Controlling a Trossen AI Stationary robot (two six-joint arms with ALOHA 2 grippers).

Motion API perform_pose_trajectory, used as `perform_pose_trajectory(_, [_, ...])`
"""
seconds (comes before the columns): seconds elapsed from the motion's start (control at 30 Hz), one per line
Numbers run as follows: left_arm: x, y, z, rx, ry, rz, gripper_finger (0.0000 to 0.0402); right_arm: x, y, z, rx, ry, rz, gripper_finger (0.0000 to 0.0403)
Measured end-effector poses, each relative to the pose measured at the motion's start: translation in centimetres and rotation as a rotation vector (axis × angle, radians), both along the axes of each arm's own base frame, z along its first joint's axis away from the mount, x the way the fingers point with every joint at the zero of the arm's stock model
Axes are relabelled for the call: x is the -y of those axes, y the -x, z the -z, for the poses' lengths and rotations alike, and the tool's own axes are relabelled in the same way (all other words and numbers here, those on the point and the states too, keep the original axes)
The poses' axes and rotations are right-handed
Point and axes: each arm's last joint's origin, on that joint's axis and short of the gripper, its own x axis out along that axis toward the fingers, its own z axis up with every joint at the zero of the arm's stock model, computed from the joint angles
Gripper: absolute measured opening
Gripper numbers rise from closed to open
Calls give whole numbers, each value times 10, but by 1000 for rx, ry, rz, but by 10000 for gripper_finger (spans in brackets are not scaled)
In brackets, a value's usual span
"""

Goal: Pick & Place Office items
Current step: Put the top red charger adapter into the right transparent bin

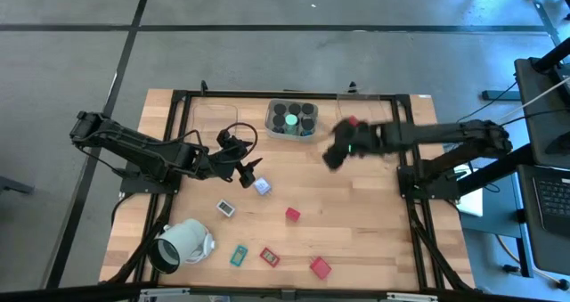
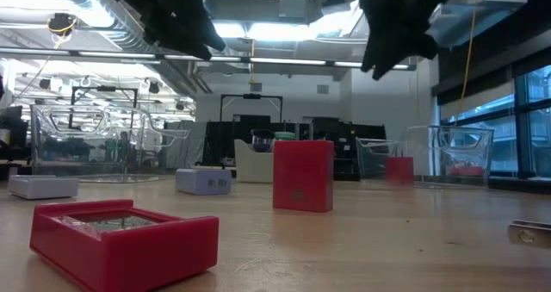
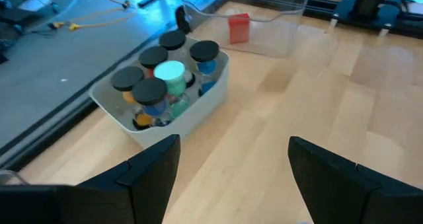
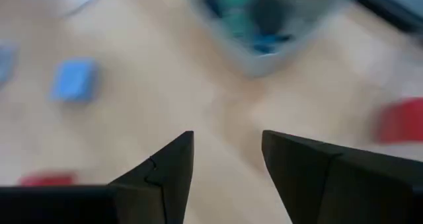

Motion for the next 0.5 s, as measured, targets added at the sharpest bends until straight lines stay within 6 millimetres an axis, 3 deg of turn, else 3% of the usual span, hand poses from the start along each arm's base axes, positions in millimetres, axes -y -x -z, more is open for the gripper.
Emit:
perform_pose_trajectory(0.3, [0, -1, -1, 3, 16, 24, 278, -105, -26, 20, 234, 78, -393, 201])
perform_pose_trajectory(0.5, [-2, -1, -1, 11, 15, 13, 278, -145, -43, 51, 238, 159, -515, 239])
